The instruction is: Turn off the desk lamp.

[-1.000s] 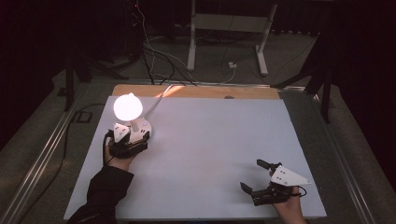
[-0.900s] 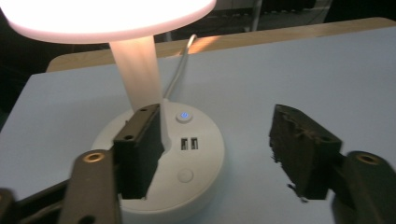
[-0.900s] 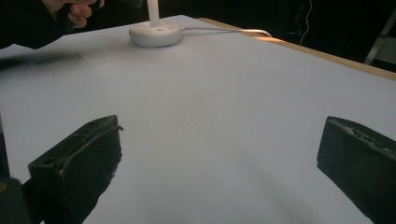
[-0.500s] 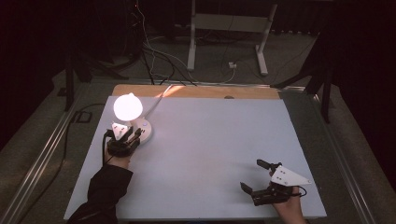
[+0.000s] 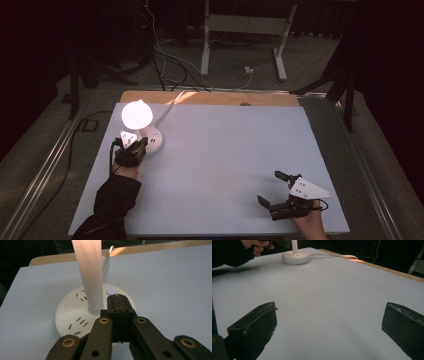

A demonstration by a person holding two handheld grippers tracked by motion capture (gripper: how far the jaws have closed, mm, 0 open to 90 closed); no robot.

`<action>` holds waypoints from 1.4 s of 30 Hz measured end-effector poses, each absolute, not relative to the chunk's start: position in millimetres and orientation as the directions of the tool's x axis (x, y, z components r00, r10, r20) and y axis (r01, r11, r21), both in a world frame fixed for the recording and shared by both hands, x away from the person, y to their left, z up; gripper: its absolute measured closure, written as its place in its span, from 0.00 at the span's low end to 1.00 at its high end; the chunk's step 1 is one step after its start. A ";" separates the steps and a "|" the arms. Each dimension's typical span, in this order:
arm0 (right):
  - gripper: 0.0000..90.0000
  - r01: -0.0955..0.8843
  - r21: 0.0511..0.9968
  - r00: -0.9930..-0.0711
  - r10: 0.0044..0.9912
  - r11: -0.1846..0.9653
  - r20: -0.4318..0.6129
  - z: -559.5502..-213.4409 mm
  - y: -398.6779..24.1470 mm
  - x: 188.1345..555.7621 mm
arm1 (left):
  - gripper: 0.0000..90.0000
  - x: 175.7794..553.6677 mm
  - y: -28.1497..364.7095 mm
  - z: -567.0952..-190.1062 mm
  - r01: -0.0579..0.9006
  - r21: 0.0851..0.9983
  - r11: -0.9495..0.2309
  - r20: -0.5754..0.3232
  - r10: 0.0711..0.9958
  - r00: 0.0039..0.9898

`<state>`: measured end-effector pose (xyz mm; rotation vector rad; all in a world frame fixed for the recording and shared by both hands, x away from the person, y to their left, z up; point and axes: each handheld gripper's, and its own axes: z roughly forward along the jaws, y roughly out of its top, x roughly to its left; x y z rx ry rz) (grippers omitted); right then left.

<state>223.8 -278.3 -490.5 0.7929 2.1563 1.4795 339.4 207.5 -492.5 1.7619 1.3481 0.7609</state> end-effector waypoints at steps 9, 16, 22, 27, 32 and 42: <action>0.00 0.225 0.934 -0.757 0.654 0.277 -0.012 -490.5 -278.4 223.8 | 1.00 345.7 210.1 -497.9 0.528 0.839 -0.131 -0.016 0.965 0.263; 0.00 0.225 0.934 -0.758 0.652 0.277 -0.010 -490.6 -278.3 223.8 | 1.00 348.1 211.5 -502.8 0.545 0.828 -0.131 -0.023 0.964 0.266; 0.00 0.226 0.934 -0.759 0.652 0.278 -0.010 -490.7 -278.3 223.8 | 1.00 349.3 210.8 -506.1 0.559 0.817 -0.141 -0.021 0.962 0.273; 0.00 0.225 0.934 -0.759 0.651 0.278 -0.011 -490.6 -278.5 223.8 | 1.00 349.6 209.6 -508.9 0.562 0.813 -0.150 -0.011 0.962 0.274; 0.00 0.228 0.934 -0.759 0.651 0.277 -0.007 -490.6 -278.2 223.7 | 1.00 350.1 209.7 -509.7 0.566 0.811 -0.152 -0.011 0.961 0.275; 0.00 0.229 0.933 -0.759 0.651 0.278 -0.008 -491.0 -278.0 224.2 | 1.00 350.9 209.7 -510.5 0.569 0.805 -0.168 0.001 0.959 0.282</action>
